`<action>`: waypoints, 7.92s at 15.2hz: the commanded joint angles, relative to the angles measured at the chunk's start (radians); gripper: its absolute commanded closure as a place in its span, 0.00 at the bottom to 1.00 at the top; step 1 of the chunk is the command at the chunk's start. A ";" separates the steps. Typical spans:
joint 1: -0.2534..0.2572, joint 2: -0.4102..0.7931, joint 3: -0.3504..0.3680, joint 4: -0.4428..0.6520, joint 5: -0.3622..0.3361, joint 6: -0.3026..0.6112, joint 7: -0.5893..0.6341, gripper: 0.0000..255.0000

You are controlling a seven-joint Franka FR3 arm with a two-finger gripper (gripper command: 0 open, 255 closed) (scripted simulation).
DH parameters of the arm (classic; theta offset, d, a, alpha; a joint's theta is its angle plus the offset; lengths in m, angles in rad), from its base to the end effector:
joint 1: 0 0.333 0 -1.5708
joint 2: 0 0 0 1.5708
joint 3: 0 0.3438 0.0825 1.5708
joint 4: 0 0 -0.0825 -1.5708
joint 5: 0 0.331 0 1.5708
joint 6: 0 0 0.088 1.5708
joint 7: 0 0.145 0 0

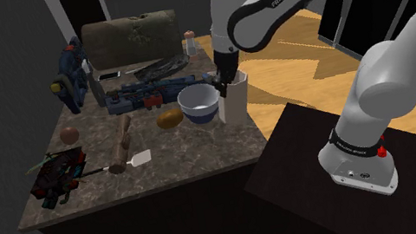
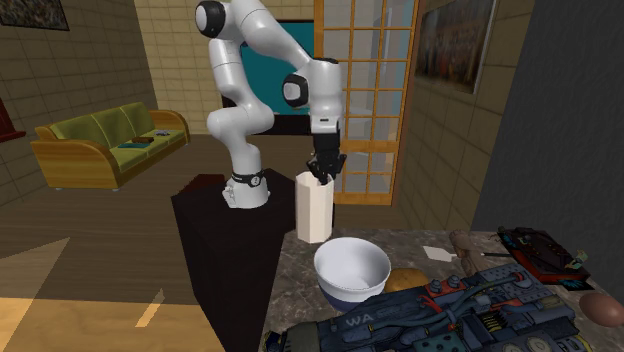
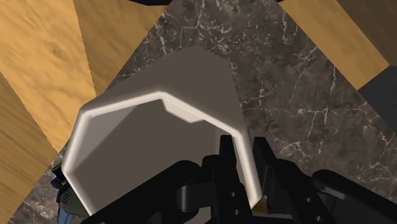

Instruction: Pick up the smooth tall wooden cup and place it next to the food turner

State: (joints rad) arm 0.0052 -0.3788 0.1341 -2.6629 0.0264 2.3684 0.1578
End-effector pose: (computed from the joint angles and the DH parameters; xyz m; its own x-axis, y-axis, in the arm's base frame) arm 0.3504 0.0497 0.3905 0.9954 -0.0432 0.0854 -0.0447 -0.9989 0.0163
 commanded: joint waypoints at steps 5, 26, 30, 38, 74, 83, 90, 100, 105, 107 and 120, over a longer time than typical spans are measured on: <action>0.002 -0.052 -0.006 0.045 0.004 -0.096 -0.005 1.00; 0.003 -0.148 -0.021 0.260 0.003 -0.407 -0.016 1.00; 0.002 -0.153 -0.024 0.310 0.002 -0.462 -0.017 1.00; 0.019 0.052 0.057 0.509 -0.001 -0.456 0.086 1.00; 0.083 0.560 0.164 0.755 -0.150 -0.219 0.331 1.00; 0.088 0.613 0.157 0.698 -0.177 -0.112 0.353 1.00; 0.094 0.664 0.148 0.665 -0.204 -0.032 0.373 1.00; 0.102 0.718 0.136 0.645 -0.233 0.039 0.395 1.00; 0.102 0.718 0.136 0.645 -0.233 0.039 0.395 0.00; 0.102 0.718 0.136 0.645 -0.233 0.039 0.395 0.00; 0.092 0.631 0.155 0.664 -0.190 -0.061 0.367 0.00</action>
State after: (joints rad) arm 0.0972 0.2530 0.2892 -1.9991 -0.1640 2.3075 0.5256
